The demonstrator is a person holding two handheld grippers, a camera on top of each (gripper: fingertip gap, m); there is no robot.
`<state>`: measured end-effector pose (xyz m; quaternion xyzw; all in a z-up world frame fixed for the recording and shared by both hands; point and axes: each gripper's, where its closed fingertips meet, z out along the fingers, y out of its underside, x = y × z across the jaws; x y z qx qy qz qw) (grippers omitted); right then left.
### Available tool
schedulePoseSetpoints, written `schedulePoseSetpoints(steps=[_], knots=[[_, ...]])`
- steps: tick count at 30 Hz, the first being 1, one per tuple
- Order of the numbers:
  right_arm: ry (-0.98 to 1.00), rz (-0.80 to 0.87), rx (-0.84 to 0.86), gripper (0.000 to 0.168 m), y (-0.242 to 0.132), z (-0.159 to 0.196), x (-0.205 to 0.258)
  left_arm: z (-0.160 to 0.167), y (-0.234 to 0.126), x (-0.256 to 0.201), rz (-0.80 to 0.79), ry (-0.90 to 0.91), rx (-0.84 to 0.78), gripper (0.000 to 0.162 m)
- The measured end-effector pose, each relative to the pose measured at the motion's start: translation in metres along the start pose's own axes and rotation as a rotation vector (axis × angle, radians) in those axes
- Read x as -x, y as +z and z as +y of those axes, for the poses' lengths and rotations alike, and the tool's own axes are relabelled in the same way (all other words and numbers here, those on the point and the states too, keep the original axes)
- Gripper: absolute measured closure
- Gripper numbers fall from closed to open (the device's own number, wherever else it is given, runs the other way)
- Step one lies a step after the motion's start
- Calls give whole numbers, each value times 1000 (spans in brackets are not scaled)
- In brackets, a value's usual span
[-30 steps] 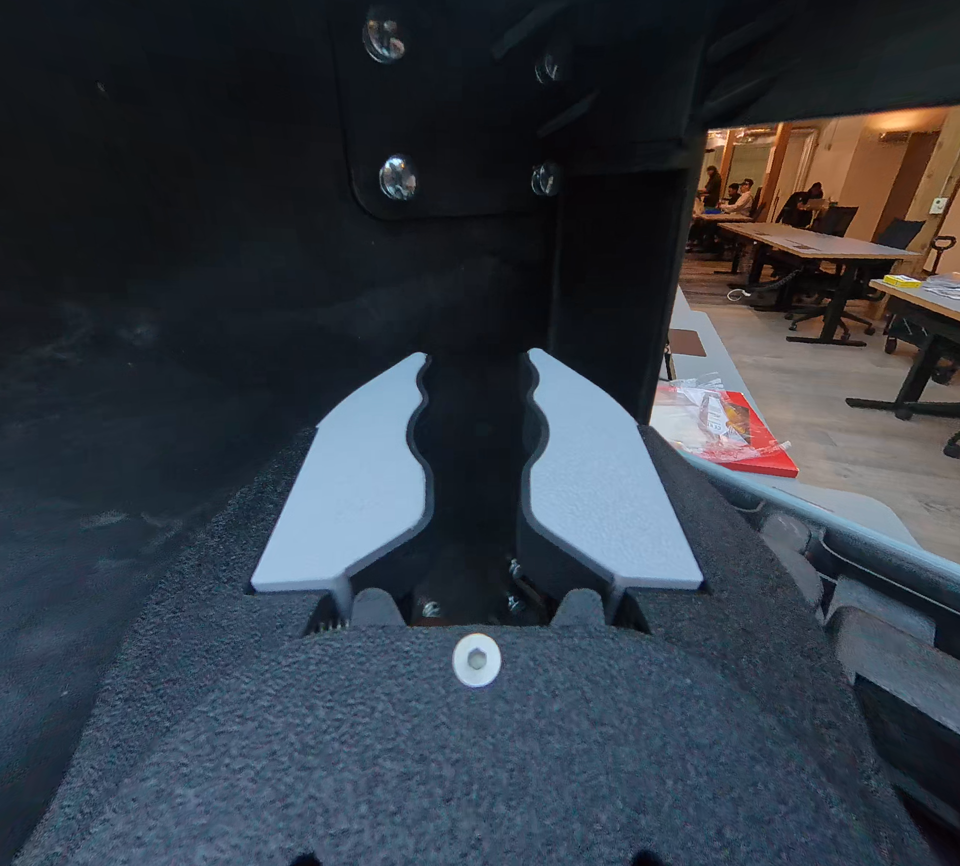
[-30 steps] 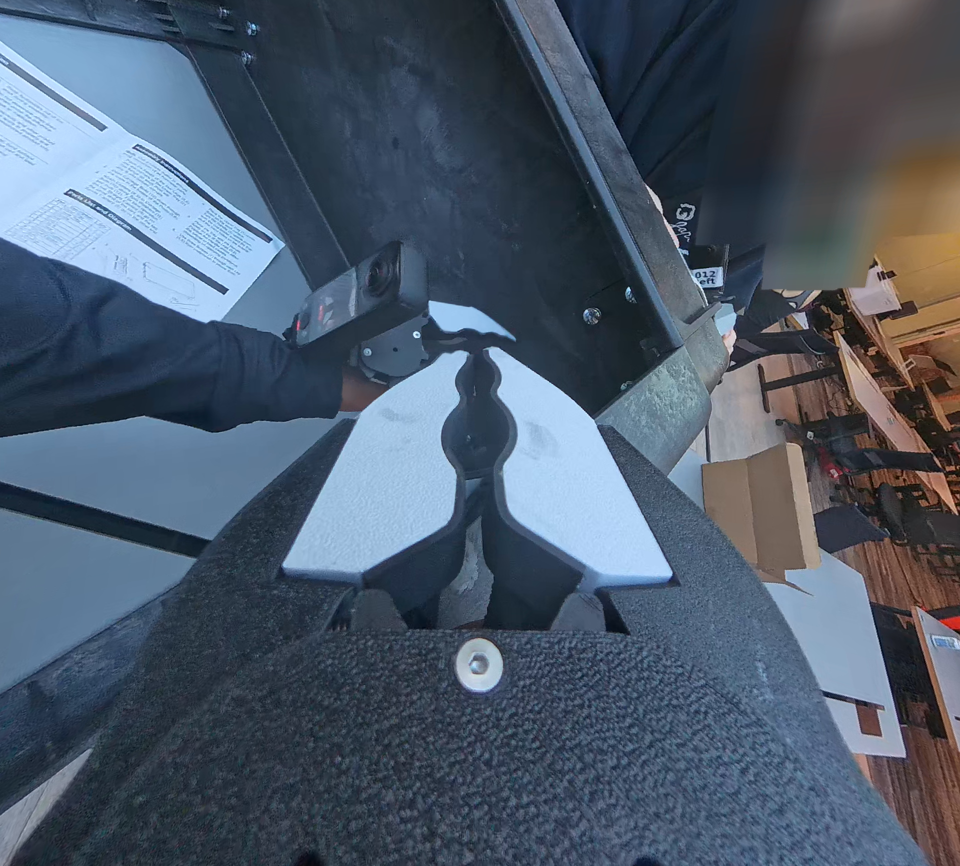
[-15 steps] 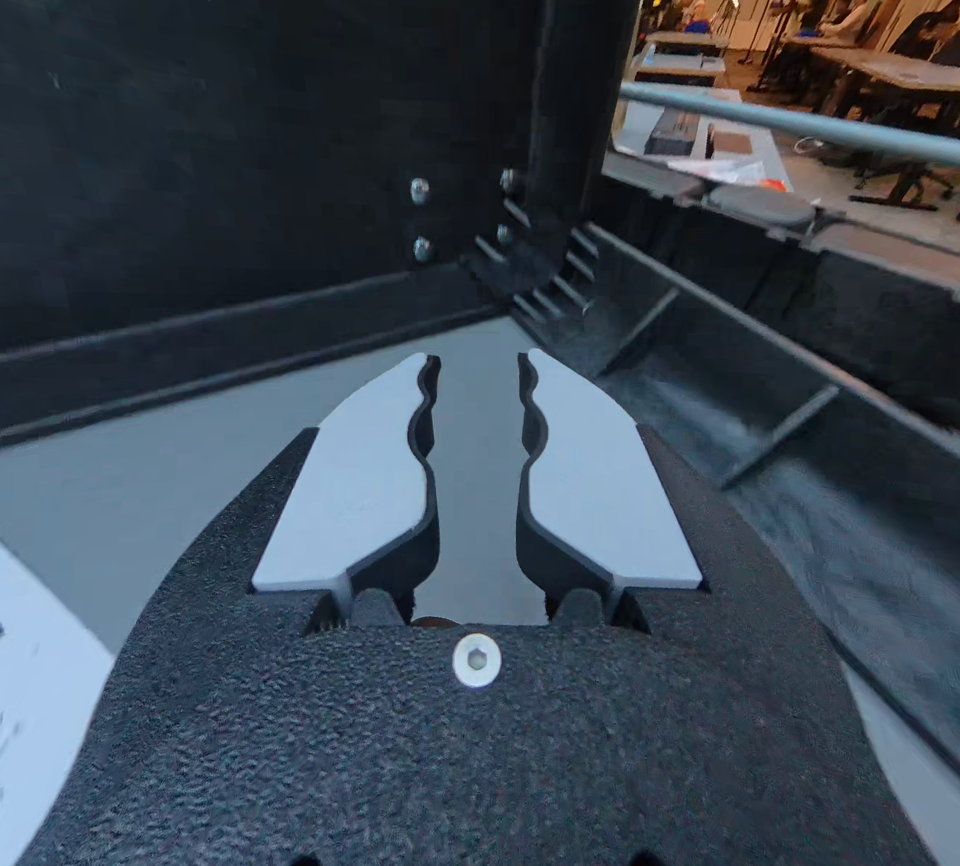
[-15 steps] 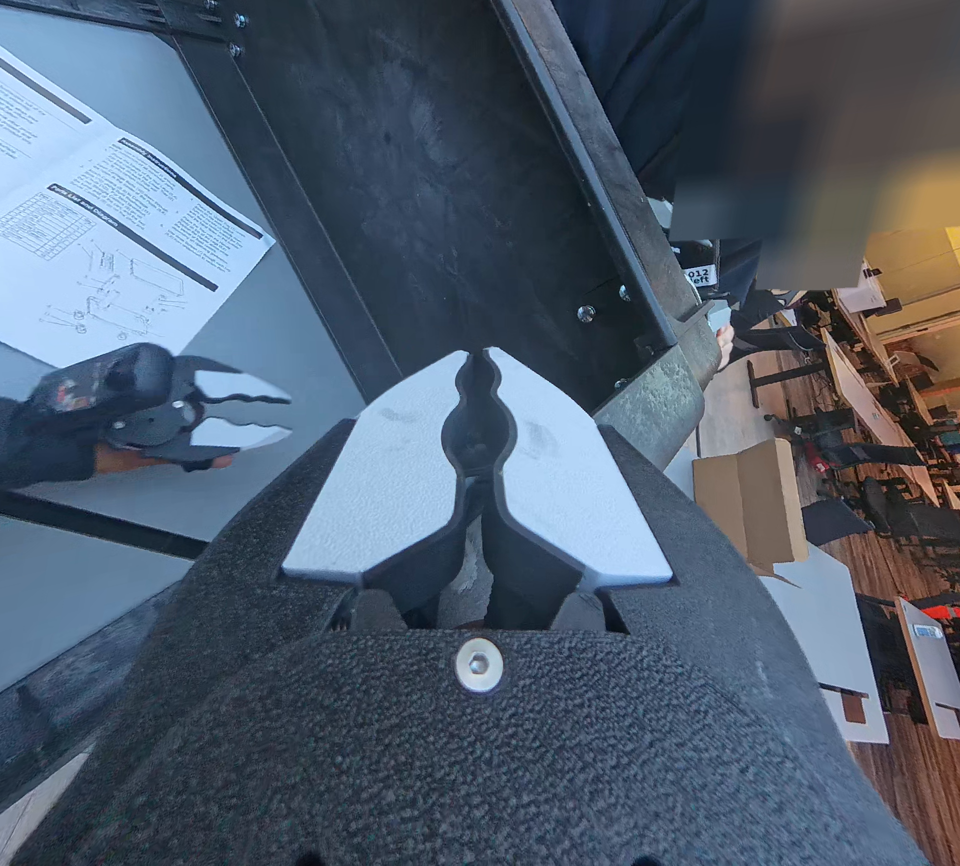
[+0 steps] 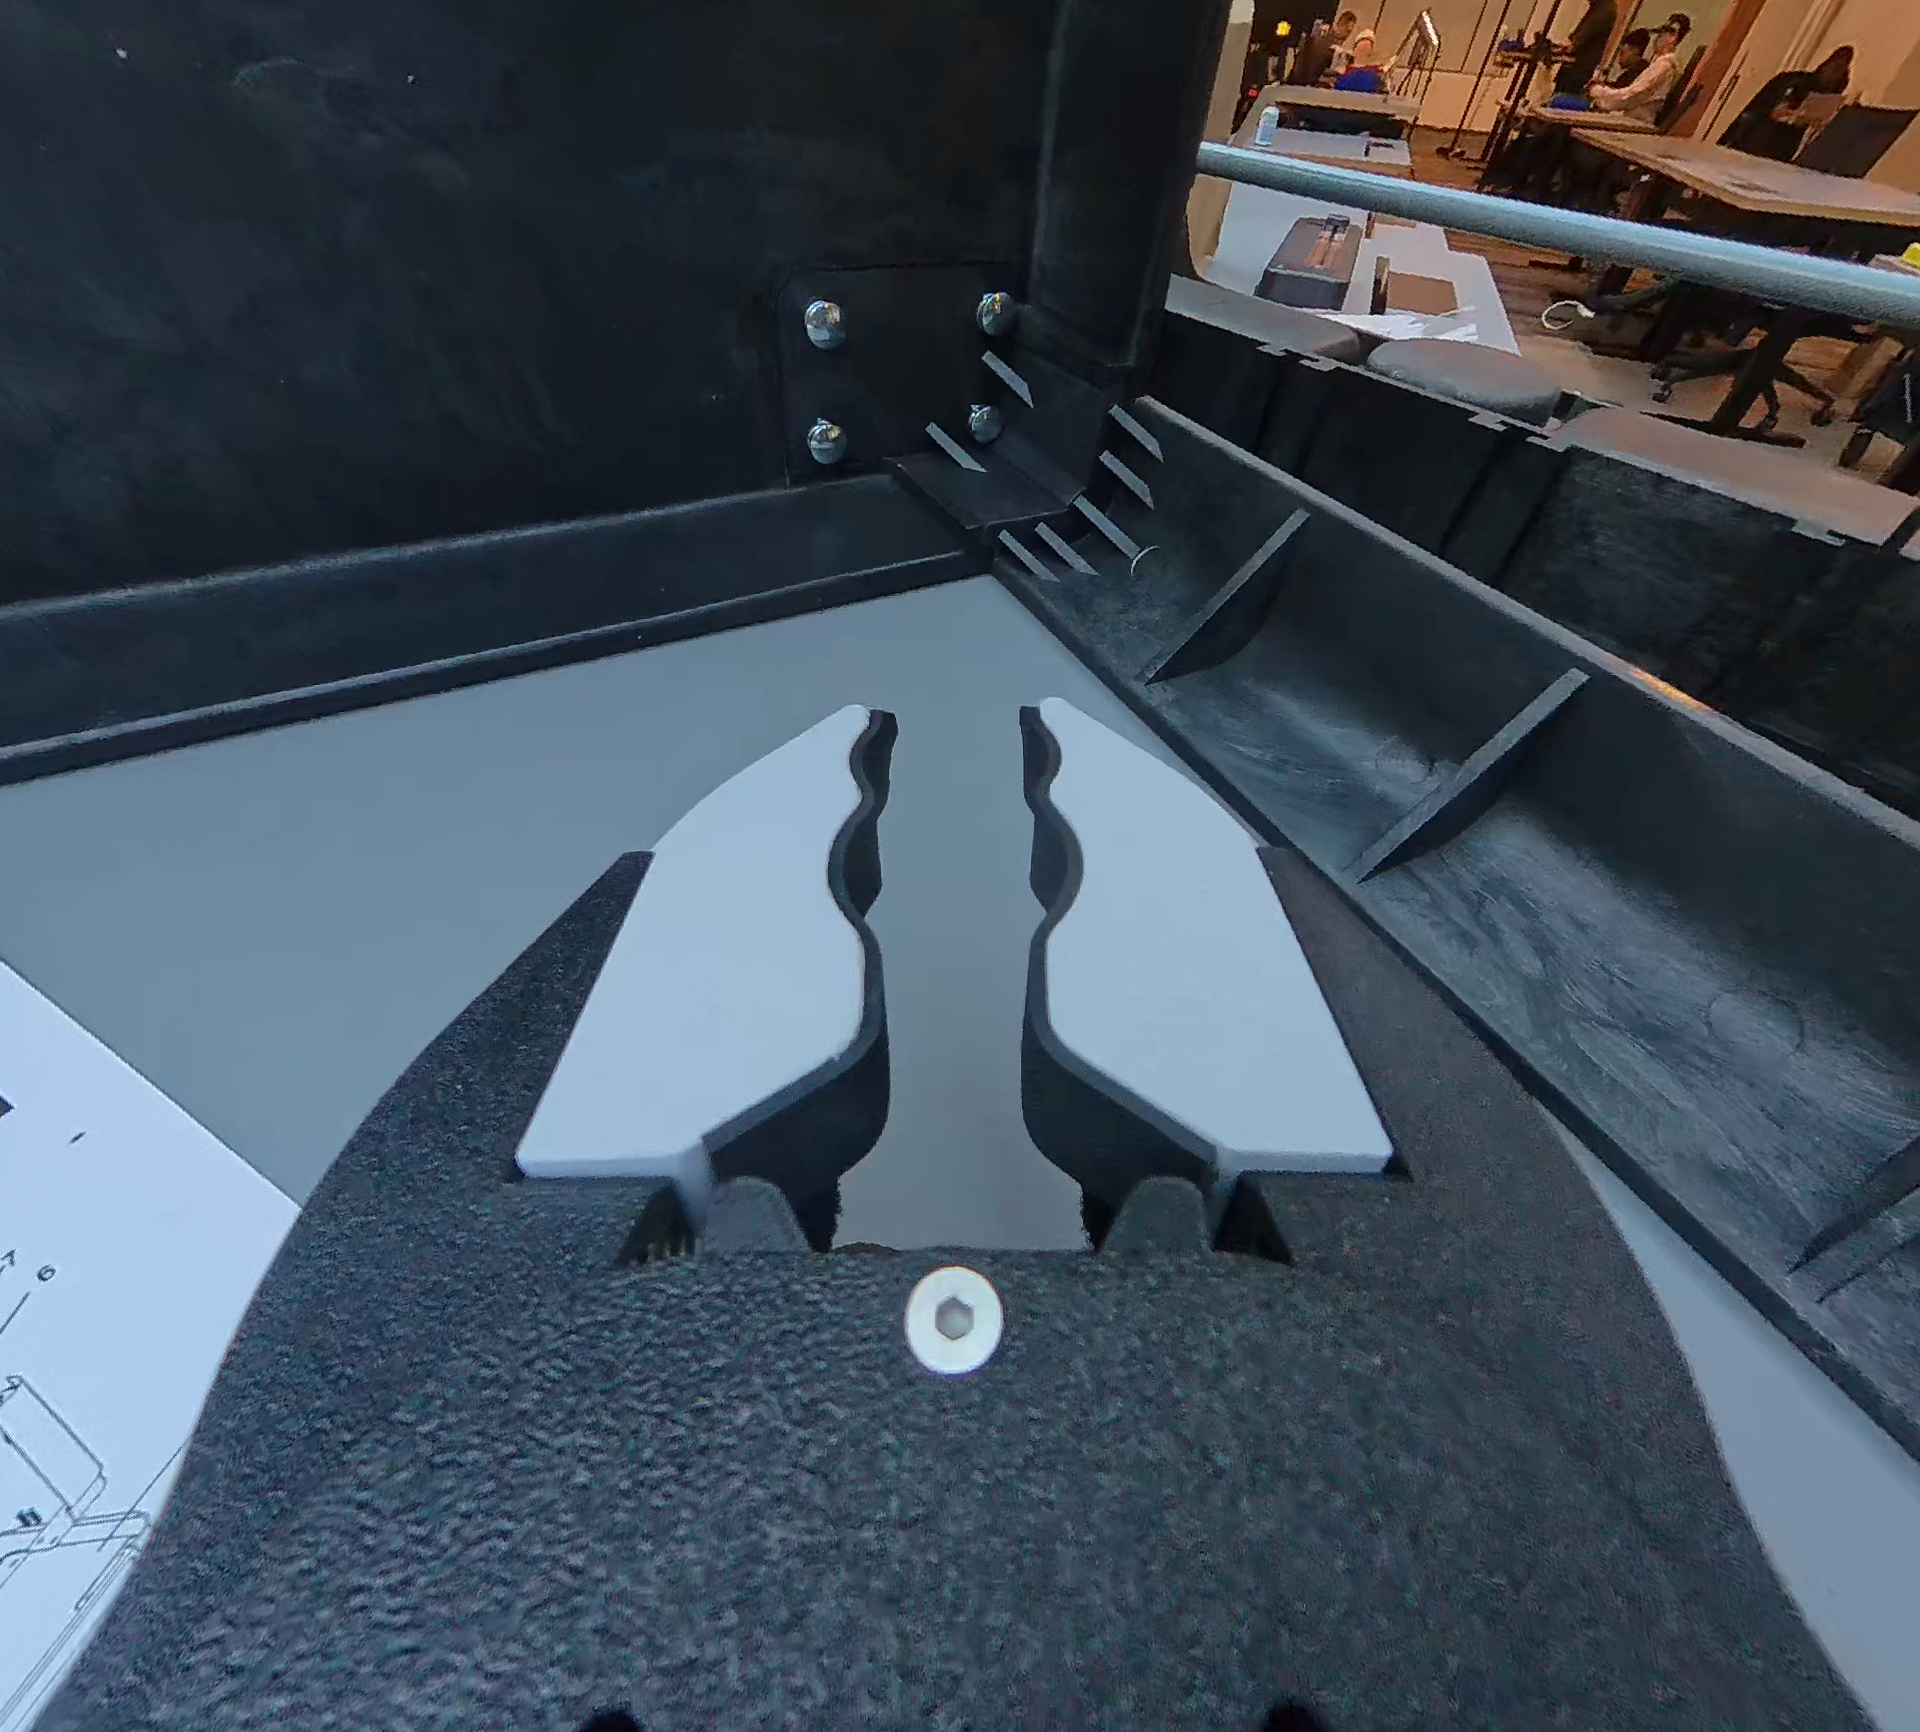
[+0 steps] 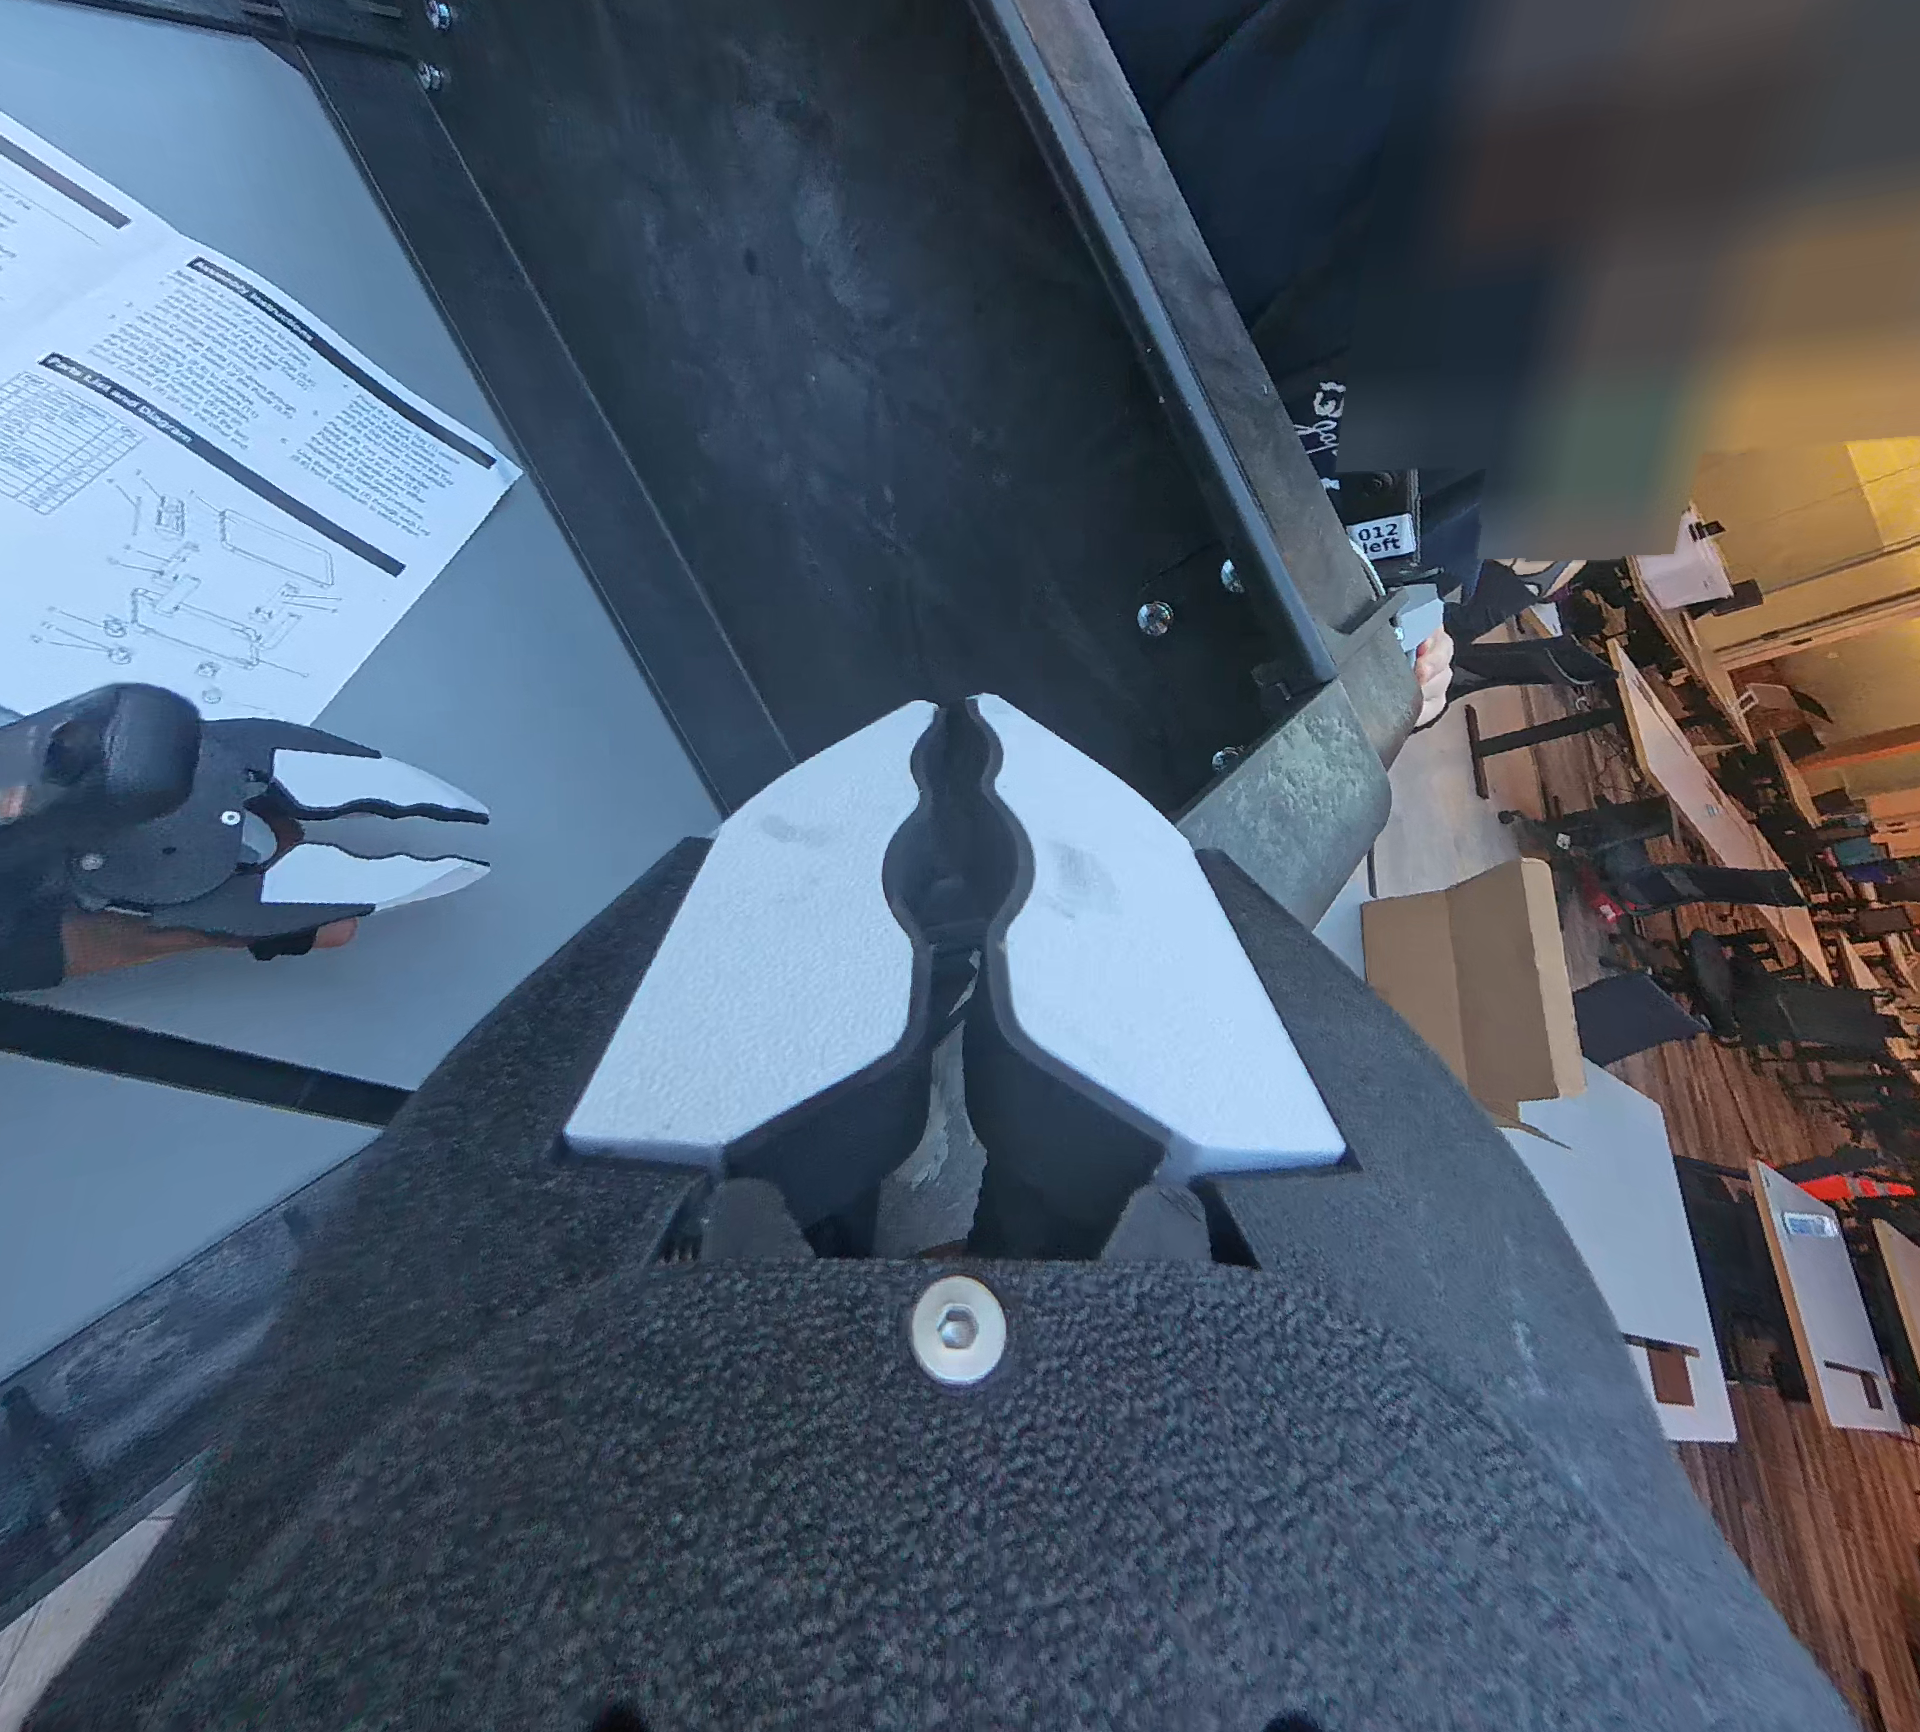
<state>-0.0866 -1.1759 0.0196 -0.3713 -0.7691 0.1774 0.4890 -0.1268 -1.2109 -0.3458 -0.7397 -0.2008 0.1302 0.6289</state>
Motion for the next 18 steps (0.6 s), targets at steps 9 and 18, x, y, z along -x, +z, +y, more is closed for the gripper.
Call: schedulePoseSetpoints(steps=[9,18], knots=[[-1,-1,9,164,1,1,0,1,1,-9,-11,104,3,137],[-6,2,6,165,1,1,0,3,1,-11,-14,131,10,137]])
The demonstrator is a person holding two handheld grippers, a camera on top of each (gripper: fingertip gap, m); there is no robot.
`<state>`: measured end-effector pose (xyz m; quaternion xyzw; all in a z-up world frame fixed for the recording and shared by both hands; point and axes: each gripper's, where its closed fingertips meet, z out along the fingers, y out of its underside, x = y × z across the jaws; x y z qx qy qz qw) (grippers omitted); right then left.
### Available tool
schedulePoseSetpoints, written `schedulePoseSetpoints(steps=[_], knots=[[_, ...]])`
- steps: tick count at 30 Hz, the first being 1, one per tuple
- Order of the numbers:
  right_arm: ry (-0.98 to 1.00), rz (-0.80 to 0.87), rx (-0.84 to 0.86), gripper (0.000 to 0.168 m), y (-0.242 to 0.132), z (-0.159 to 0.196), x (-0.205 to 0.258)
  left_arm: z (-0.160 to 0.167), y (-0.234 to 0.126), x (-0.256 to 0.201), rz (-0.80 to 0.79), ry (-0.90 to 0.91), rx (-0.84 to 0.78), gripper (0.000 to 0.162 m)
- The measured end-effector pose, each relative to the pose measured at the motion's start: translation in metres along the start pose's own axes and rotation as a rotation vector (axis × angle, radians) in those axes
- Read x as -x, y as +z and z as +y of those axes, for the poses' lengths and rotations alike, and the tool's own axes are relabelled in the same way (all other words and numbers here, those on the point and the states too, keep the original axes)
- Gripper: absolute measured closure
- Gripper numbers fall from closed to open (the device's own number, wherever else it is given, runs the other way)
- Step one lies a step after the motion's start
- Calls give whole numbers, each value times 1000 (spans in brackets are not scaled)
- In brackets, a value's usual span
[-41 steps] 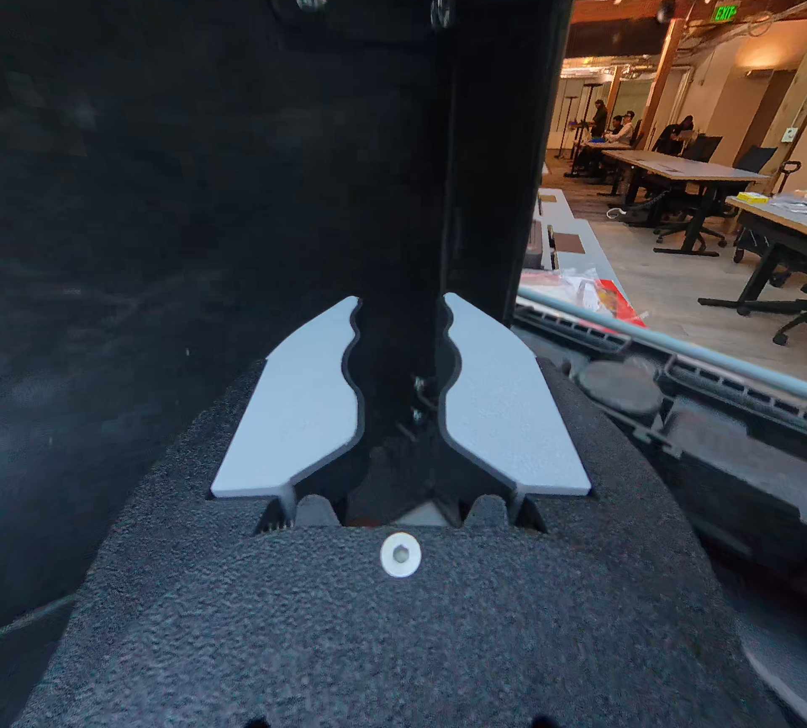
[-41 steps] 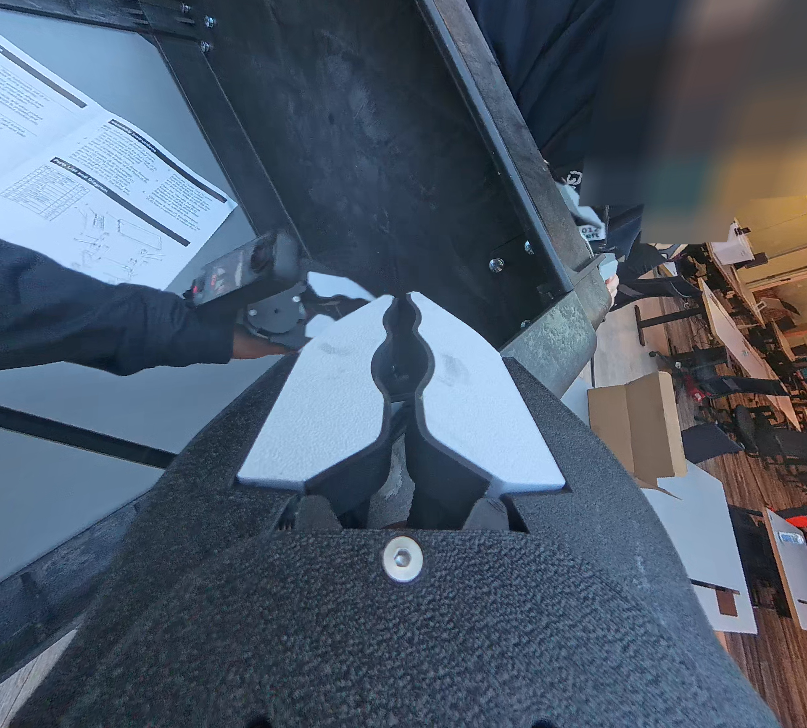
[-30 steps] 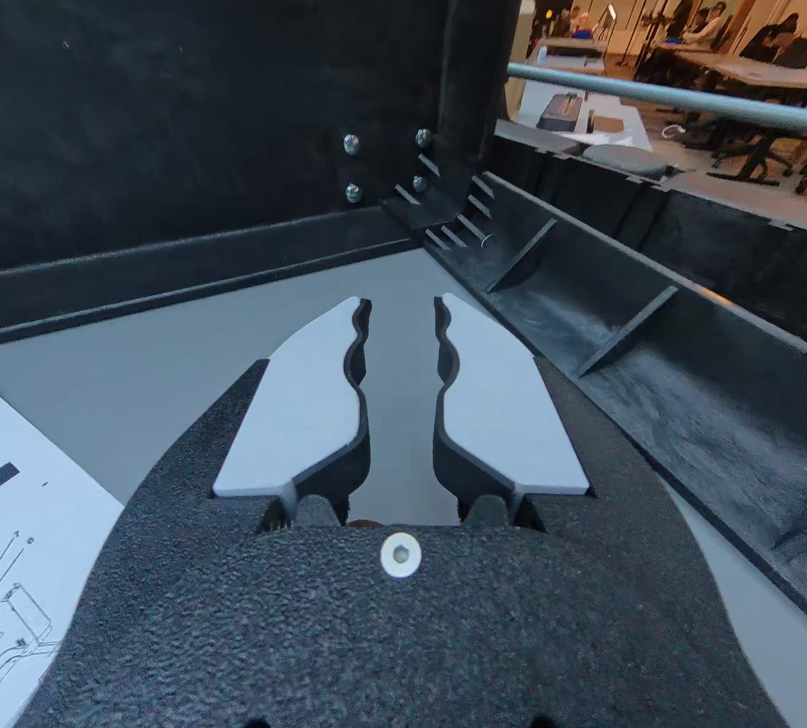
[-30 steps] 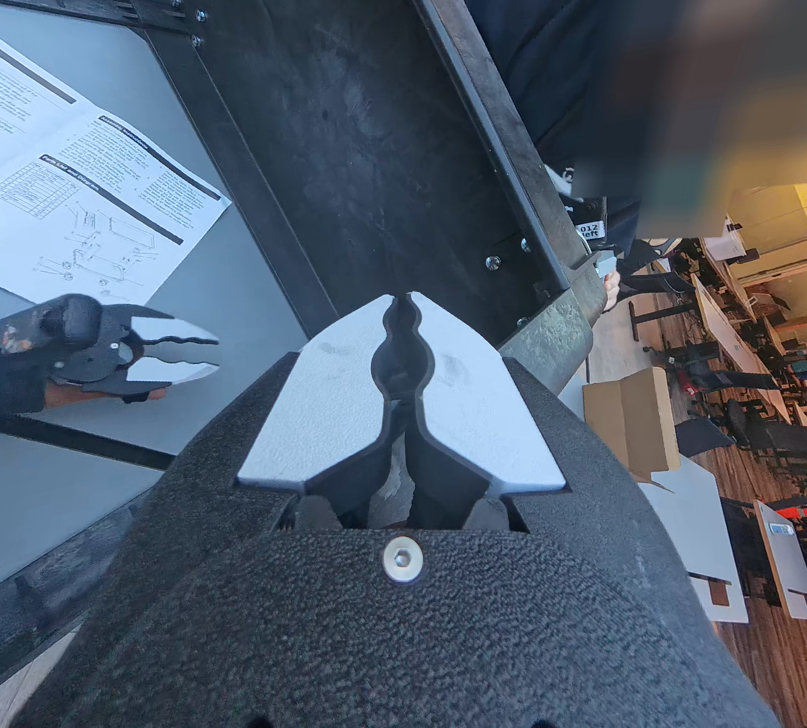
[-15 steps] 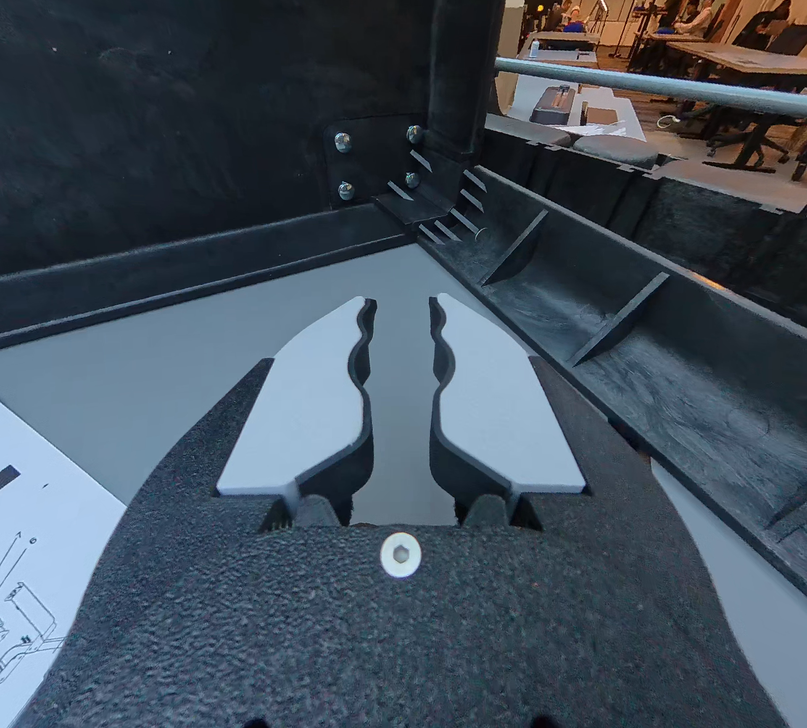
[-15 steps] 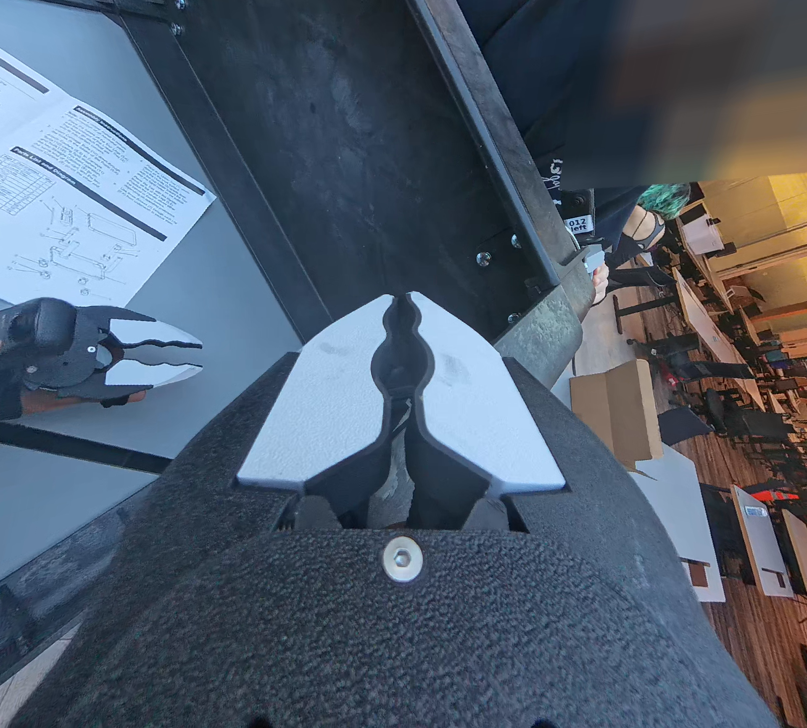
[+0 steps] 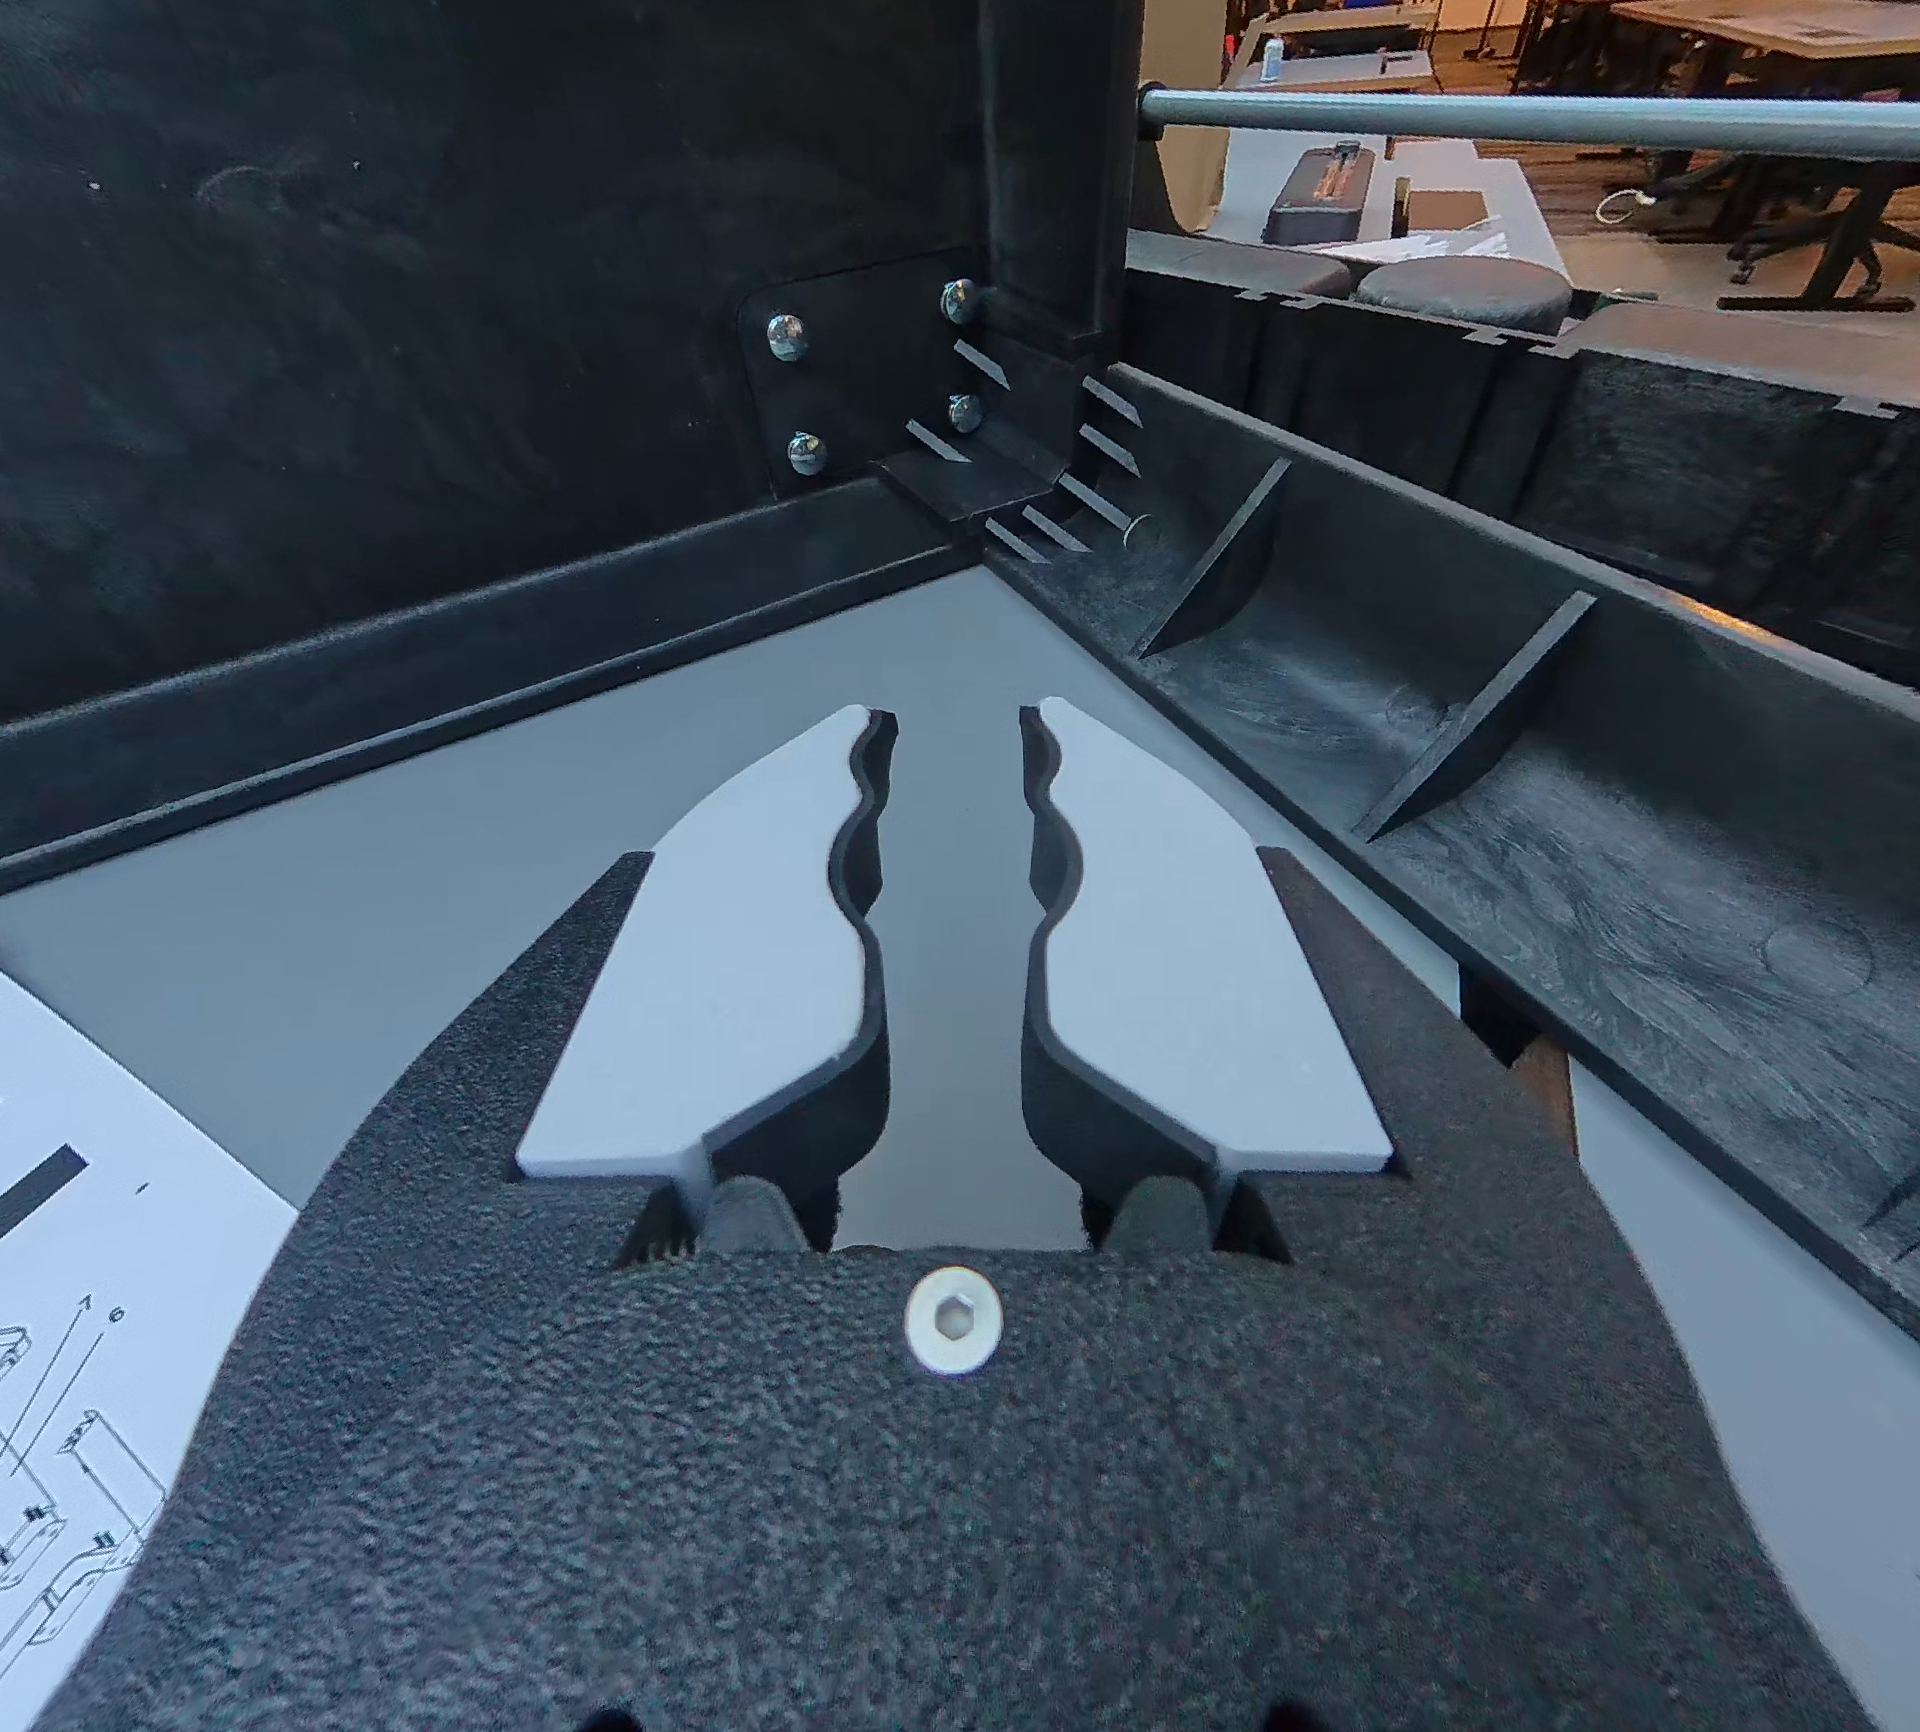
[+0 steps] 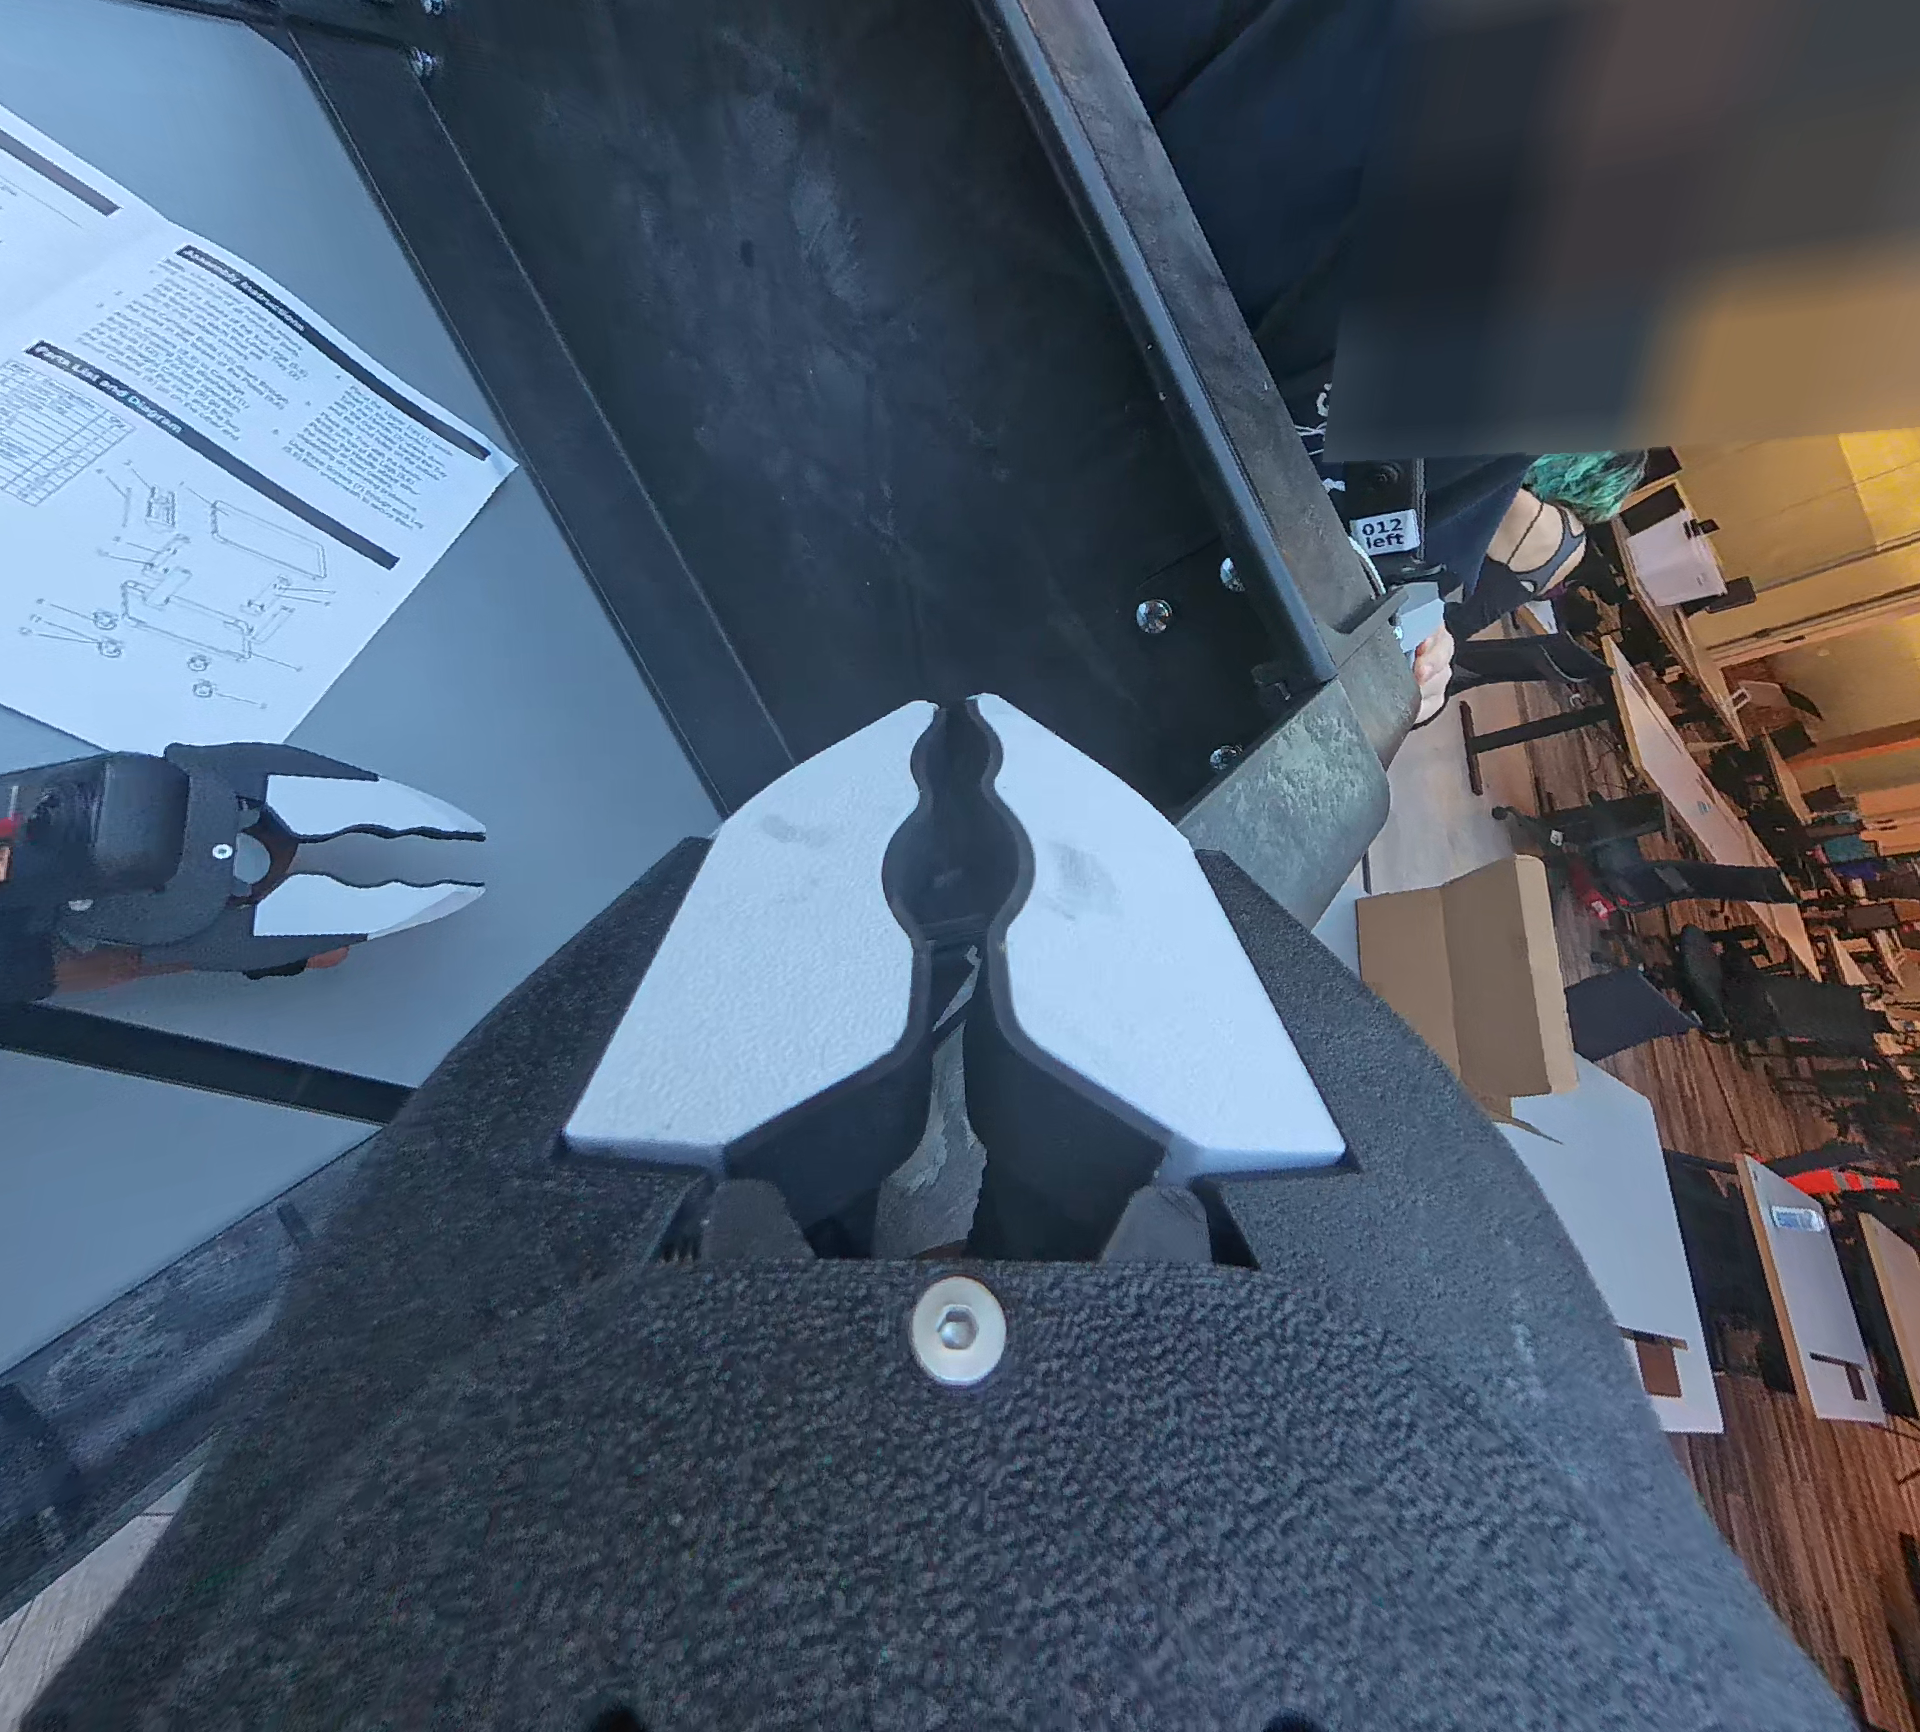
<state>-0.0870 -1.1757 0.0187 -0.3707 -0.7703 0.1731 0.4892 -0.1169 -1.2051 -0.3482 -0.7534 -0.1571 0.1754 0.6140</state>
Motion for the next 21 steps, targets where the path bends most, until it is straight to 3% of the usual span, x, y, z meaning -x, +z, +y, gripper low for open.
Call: schedulePoseSetpoints(steps=[21], knots=[[1,-3,-1,164,1,0,1,0,0,-1,-8,22,2,138]])
